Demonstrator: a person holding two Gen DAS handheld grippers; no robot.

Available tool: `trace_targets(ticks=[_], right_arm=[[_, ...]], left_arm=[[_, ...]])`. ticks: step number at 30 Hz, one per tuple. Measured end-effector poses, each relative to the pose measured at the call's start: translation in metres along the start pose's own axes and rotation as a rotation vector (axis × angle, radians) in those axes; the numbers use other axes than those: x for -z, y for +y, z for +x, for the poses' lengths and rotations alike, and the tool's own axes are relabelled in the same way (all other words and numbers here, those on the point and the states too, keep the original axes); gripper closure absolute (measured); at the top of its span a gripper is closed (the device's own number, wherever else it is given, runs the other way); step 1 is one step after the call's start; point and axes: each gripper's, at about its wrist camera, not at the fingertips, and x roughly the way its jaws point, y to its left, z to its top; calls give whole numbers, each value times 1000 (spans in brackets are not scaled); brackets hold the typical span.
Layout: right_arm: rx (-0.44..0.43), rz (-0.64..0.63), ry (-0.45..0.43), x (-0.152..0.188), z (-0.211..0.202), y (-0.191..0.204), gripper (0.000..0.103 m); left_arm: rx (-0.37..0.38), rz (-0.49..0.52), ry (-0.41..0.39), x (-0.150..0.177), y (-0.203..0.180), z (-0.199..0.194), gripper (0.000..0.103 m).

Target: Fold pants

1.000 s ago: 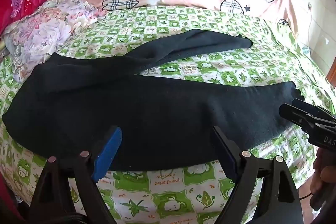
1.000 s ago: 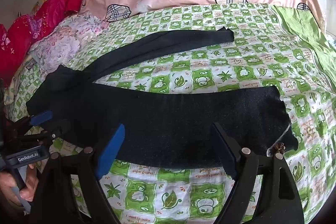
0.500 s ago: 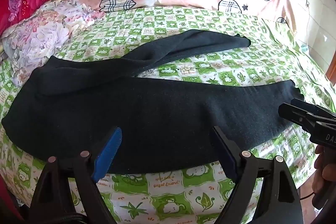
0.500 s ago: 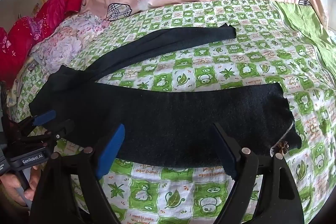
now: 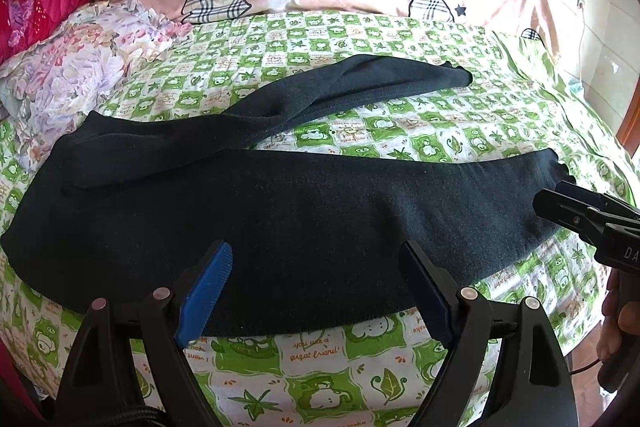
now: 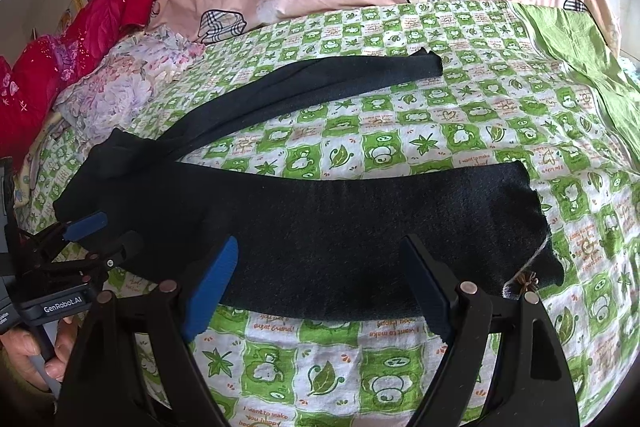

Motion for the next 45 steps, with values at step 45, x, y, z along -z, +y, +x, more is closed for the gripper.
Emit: trace_targets(ticks=[45], right_arm=[[-43, 25, 14, -14, 6, -4, 20]], left_arm=[[18, 21, 11, -14, 4, 7, 17]])
